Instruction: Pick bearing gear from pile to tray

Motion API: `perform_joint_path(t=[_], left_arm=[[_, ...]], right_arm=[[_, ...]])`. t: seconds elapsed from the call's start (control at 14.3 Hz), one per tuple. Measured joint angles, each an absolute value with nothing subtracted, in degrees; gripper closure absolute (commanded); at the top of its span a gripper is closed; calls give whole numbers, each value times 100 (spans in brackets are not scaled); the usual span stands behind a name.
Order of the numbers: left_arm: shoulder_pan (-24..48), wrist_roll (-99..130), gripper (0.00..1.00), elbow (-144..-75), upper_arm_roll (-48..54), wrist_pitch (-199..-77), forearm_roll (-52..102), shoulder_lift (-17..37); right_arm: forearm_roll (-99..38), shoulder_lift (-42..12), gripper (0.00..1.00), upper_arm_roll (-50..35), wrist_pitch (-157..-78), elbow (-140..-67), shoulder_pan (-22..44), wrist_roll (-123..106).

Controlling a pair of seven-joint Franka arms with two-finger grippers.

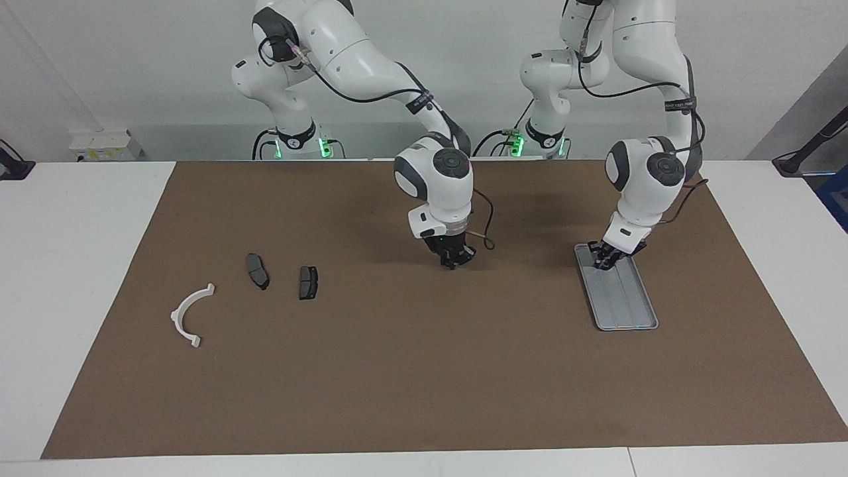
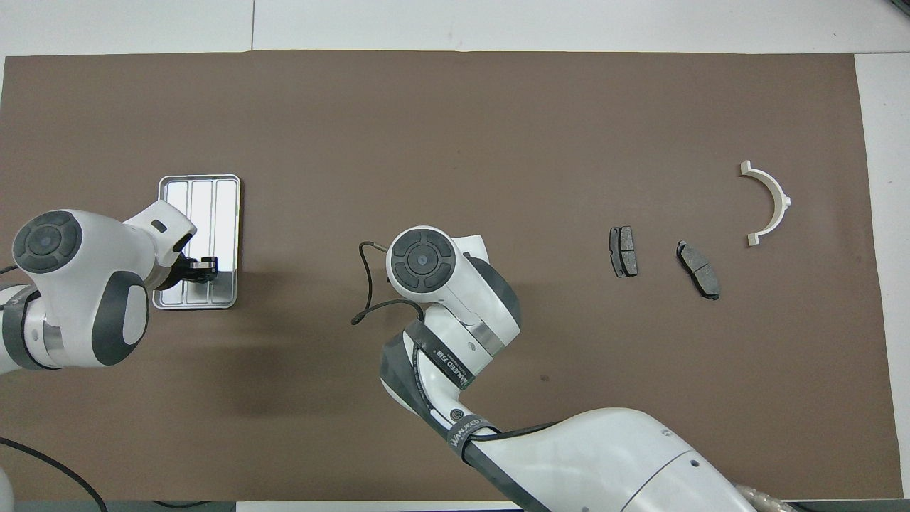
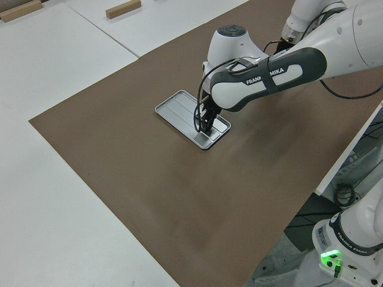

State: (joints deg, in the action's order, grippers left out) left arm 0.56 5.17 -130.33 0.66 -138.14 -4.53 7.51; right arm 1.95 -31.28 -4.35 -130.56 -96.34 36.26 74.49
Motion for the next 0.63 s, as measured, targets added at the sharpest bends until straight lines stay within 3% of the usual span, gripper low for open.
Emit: perform_joint_path(t=[0.07,0.14,0.21,0.28,0.35,0.63], left_arm=[[57,519,100,-13034,66,-13816,-453,751],[58,519,100,-13034,66,-13817,-453,751],[59,519,55,-13034,66,-13820,-453,751],[64,519,22,-13034,66,-13824,-453,751],[78,518,3,-13034,67,-13829,-453,751],[201,497,0,-12834,82,-13691,-452,747]], right_arm=[[195,-3128,100,-434,-13057,-9634,3626,7449],[195,-3128,49,-433,-13057,-9634,3626,7457],[195,-3128,0,-433,-13059,-9634,3626,7503],[198,-3129,0,-427,-13060,-9634,3626,7577],[205,-3132,0,-413,-13060,-9627,3625,7630],[210,-3130,0,-331,-12656,-9233,3550,7687]])
